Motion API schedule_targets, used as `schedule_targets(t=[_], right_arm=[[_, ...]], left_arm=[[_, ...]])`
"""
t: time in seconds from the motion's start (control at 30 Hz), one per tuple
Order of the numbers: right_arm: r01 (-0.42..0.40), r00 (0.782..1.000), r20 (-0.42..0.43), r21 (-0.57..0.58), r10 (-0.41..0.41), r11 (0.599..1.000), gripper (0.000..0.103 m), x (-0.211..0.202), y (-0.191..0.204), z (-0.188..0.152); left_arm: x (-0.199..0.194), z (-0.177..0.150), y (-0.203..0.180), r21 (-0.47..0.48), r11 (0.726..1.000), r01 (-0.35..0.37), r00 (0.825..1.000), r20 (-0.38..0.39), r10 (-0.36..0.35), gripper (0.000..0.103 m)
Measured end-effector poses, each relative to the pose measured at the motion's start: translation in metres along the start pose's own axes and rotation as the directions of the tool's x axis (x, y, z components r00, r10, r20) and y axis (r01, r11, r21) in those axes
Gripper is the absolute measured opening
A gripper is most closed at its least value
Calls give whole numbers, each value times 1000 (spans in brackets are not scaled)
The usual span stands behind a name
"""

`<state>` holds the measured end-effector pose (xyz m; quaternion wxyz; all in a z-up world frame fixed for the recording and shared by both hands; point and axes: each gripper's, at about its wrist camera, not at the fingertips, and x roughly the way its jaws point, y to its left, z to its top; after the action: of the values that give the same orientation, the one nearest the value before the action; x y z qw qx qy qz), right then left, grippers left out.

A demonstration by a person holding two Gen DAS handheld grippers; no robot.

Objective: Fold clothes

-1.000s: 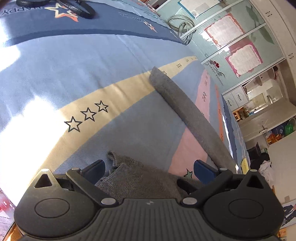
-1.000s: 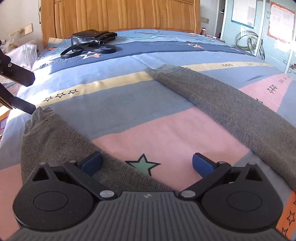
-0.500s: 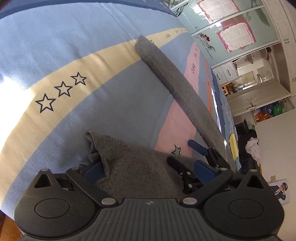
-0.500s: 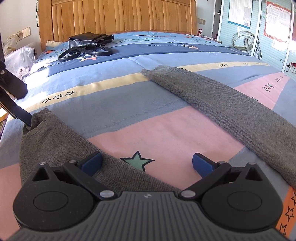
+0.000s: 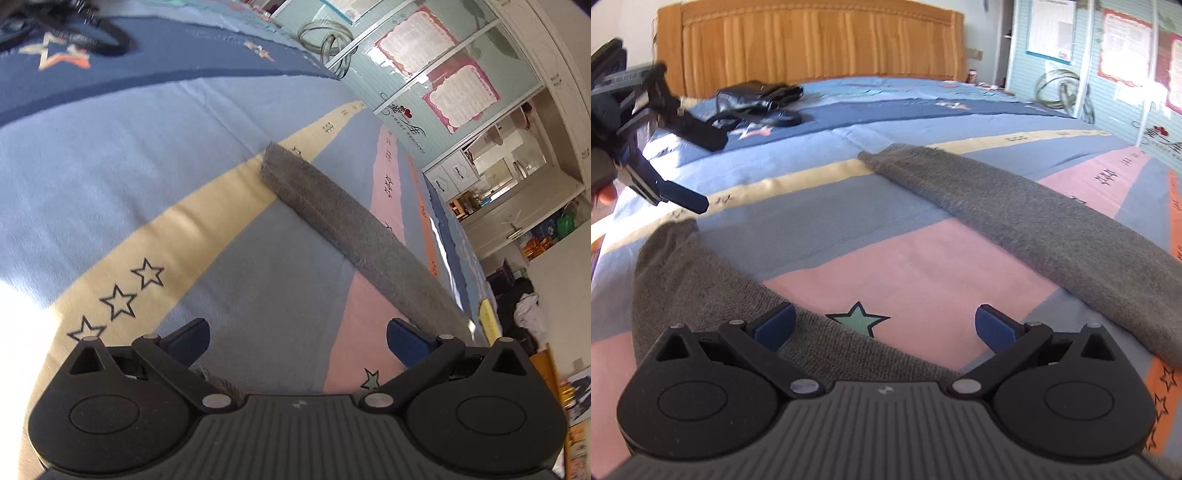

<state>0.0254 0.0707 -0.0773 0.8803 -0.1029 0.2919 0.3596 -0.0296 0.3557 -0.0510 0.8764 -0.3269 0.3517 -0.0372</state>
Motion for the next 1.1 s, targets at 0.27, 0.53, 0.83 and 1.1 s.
schedule_targets(t=[0.27, 0.53, 0.83, 1.1], right_arm=[[25, 984, 170, 174, -55, 984, 103, -32, -12, -19], [-1, 971, 229, 288, -68, 958, 103, -43, -27, -27], [1, 976, 208, 277, -61, 961, 103, -37, -23, -25], [8, 978, 200, 271, -64, 963, 103, -38, -21, -26]], left_arm=[[-85, -49, -32, 131, 863, -489, 823, 396, 406, 102], [-100, -98, -30, 58, 565, -823, 502, 540, 676, 102], [-140, -107, 28, -186, 456, -870, 332, 460, 823, 102], [-139, -106, 45, -232, 504, -832, 371, 442, 817, 102]])
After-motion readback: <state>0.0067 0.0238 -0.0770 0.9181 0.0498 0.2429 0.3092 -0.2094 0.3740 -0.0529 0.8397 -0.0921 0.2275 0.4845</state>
